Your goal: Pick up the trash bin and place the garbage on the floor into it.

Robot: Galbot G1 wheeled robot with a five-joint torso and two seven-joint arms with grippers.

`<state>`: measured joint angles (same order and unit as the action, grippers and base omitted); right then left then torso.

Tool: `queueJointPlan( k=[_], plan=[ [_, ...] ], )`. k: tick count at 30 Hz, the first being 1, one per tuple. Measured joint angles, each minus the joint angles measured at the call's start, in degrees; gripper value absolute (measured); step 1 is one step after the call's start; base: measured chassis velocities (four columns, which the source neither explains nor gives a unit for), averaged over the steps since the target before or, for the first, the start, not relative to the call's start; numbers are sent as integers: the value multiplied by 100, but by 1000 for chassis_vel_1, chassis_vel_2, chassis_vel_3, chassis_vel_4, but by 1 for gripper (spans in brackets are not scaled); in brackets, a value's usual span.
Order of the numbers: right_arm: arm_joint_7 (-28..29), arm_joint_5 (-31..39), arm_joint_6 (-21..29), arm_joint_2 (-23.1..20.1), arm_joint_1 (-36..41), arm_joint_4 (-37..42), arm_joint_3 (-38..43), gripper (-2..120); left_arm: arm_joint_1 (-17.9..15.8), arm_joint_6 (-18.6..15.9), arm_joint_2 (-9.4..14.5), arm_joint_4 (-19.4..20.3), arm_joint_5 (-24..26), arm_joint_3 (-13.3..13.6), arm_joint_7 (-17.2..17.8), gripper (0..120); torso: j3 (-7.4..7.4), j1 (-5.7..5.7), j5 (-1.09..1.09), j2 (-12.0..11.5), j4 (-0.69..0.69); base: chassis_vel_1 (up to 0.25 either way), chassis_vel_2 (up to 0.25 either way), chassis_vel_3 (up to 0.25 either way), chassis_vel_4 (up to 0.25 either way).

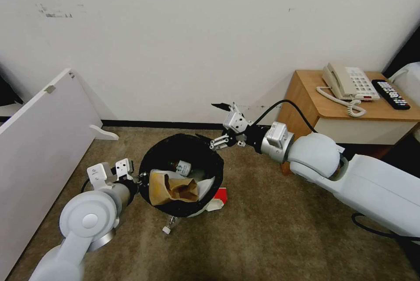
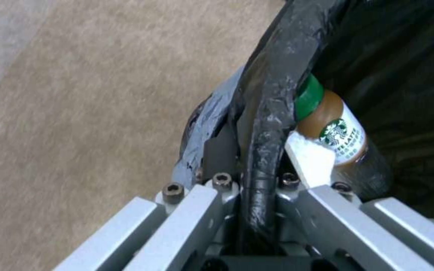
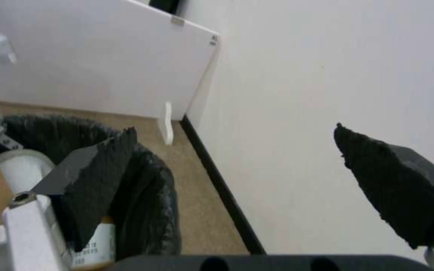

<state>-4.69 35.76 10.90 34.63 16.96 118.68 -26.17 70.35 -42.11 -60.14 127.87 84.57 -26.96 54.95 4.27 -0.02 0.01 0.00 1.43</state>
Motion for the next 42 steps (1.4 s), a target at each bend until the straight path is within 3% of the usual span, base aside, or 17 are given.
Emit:
queueJointPlan(
  k=[7, 11, 20, 36, 42],
  plan=[
    [129, 362, 2, -277, 35, 269, 36, 100, 43, -1, 267, 78, 604, -137, 405, 1, 0, 0, 0, 0, 1, 0, 0, 0, 0],
    [181, 470, 3, -416, 110, 414, 36, 100, 99, 55, 588, 254, 1347, -293, 920, 1, 0, 0, 0, 0, 0, 0, 0, 0, 0],
    [260, 539, 3, -525, 191, 513, 22, 100, 166, 199, 1067, 352, 2050, -397, 1445, 1, 0, 0, -1, 0, 1, 0, 0, 0, 0],
    [285, 523, 5, -448, 315, 408, -56, 100, 30, 282, 1499, 392, 2612, -398, 1860, 1, 0, 0, -1, 0, -1, 0, 0, 0, 0],
    [280, 491, 5, -387, 321, 323, -87, 100, -165, 348, 1611, 414, 2925, -422, 1976, 1, 0, 0, -1, 0, 1, 0, 0, 0, 0]
  ],
)
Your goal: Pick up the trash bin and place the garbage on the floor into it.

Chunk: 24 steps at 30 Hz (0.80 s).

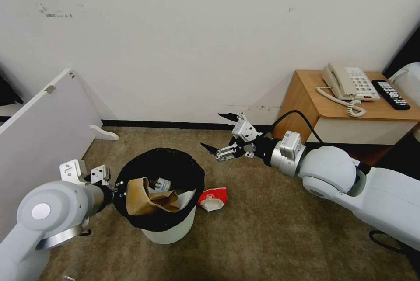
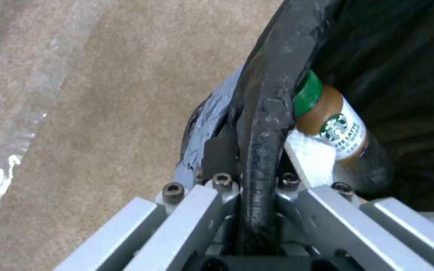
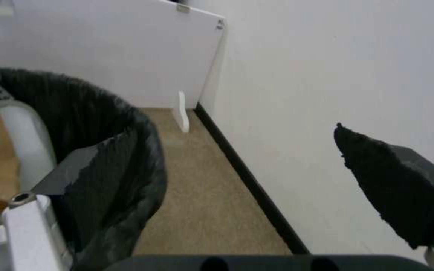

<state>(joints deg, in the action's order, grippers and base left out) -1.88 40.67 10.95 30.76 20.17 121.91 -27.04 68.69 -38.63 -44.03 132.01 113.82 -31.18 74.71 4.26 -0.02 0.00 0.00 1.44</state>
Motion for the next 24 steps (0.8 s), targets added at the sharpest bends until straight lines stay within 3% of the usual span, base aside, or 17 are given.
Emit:
queueJointPlan(
  k=[9, 15, 18, 20, 24],
  plan=[
    [-25, -44, -3, 64, 24, -84, -35, 100, -336, 83, 139, 55, 215, -32, 103, 1, 0, 0, 0, 0, 0, 0, 0, 0, 0],
    [-29, -97, -11, 80, 96, -142, -47, 100, -356, 57, 217, 85, 186, -153, -109, 1, 0, 0, 0, 0, 0, 0, 0, 0, 0],
    [-21, -110, -12, 86, 143, -181, -50, 100, -294, 8, 210, 96, 1, -191, -217, 1, 0, 0, 0, 0, 0, 0, 0, 0, 0],
    [131, -88, -1, 90, 281, -250, -53, 100, -63, -129, 167, 93, -622, -269, -480, 1, 0, 0, 0, 0, -1, 0, 0, 0, 0],
    [336, -14, 15, 117, 410, -289, -53, 100, 66, -193, 87, 59, -1071, -299, -690, 1, 0, 0, 0, 0, -1, 0, 0, 0, 0]
  ],
)
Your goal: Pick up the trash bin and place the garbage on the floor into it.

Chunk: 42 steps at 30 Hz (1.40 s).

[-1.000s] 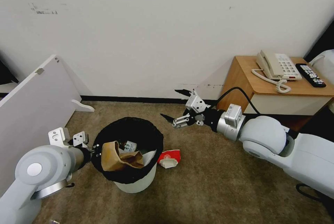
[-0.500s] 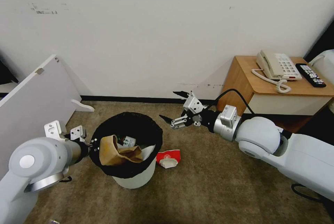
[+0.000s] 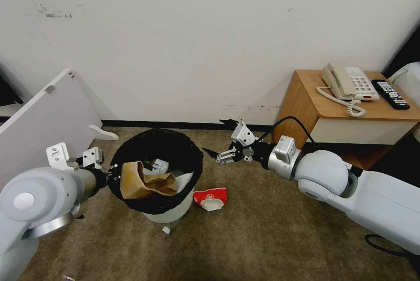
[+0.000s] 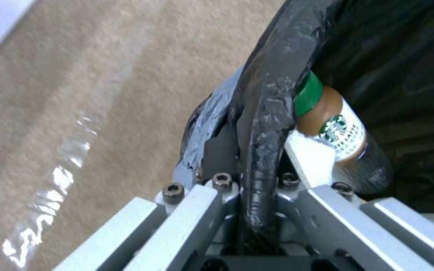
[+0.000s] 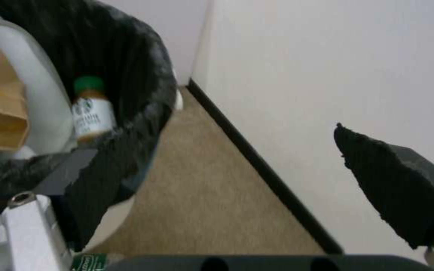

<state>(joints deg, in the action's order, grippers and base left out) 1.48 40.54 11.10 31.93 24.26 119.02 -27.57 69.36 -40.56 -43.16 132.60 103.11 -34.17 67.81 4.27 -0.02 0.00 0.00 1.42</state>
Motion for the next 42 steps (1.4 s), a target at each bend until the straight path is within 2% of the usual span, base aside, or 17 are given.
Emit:
queueJointPlan(
  k=[1, 2, 5, 9, 15, 21, 30, 38, 42],
  plan=[
    [178, 72, 10, 36, 120, -21, 5, 100, 61, -15, -100, -43, -302, -16, -148, 1, 0, 0, -1, 0, 0, 0, 0, 0, 0],
    [178, 72, 10, 36, 120, -21, 5, 100, 61, -15, -100, -43, -302, -16, -148, 1, 0, 0, -1, 0, 0, 0, 0, 0, 0],
    [558, 182, 11, 76, 334, -35, 81, 100, 191, -38, -314, -107, -884, -57, -539, 1, 0, 0, 0, 0, 1, 0, 0, 0, 0],
    [820, 219, -21, 17, 460, 20, 184, 100, 263, -46, -429, -90, -1088, -68, -628, 1, 0, 0, 0, 0, 1, 0, 0, 0, 0],
    [1228, 402, -66, -166, 662, 198, 339, 100, 275, -26, -425, -81, -1291, -121, -769, 1, 0, 0, 0, 0, 2, 0, 0, 0, 0],
    [1518, 545, -146, -68, 743, 201, 367, 100, 242, -12, -369, -101, -1328, -173, -812, 1, 0, 0, 0, 0, 1, 0, 0, 0, 0],
    [1506, 523, -178, 35, 744, 69, 324, 100, 226, -12, -367, -158, -1416, -227, -862, 1, 0, 0, 0, 0, 1, 0, 0, 0, 0],
    [994, 223, -188, 275, 809, -510, 116, 100, 209, -10, -424, -260, -1571, -382, -932, 1, 0, 0, -2, 0, 0, 0, 0, 0, 0],
    [649, 65, -160, 462, 769, -892, -79, 100, 177, -5, -558, -316, -1688, -403, -1038, 1, 0, 0, 0, 0, 2, 0, 0, 0, 0]
  ],
)
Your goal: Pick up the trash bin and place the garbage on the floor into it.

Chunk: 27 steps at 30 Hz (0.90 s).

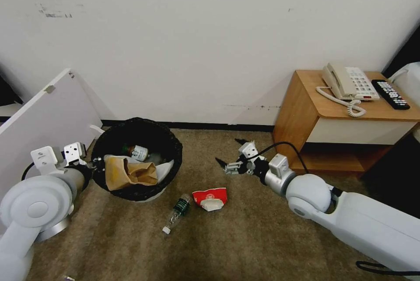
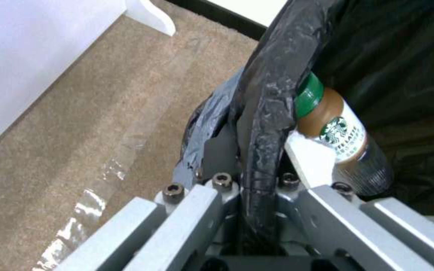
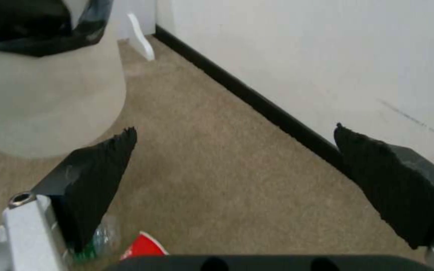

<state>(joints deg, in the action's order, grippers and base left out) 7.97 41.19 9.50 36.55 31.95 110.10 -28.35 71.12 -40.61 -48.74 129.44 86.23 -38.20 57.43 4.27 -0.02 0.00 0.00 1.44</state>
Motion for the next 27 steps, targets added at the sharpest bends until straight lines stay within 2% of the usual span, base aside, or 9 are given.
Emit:
queueJointPlan(
  k=[4, 8, 15, 27],
  plan=[
    [134, 51, -80, 377, -72, -344, -129, 100, 38, -1, -157, -30, -220, 5, -132, 1, 0, 0, 1, 0, -2, 0, 0, 0, 0],
    [186, -101, -209, 509, -84, -435, -129, 100, 19, -5, -171, -66, -328, 30, -215, 1, 0, 0, 0, 0, -1, 0, 0, 0, 0],
    [324, -81, -253, 434, -76, -356, -33, 100, -122, -6, -236, -137, -487, 151, -350, 1, 0, 0, 0, 0, 0, 0, 0, 0, 0],
    [462, -5, -313, 198, -39, -147, 102, 100, 15, -11, -338, -101, -697, 110, -509, 1, 0, 0, -1, 0, -1, 0, 0, 0, 0]
  ],
)
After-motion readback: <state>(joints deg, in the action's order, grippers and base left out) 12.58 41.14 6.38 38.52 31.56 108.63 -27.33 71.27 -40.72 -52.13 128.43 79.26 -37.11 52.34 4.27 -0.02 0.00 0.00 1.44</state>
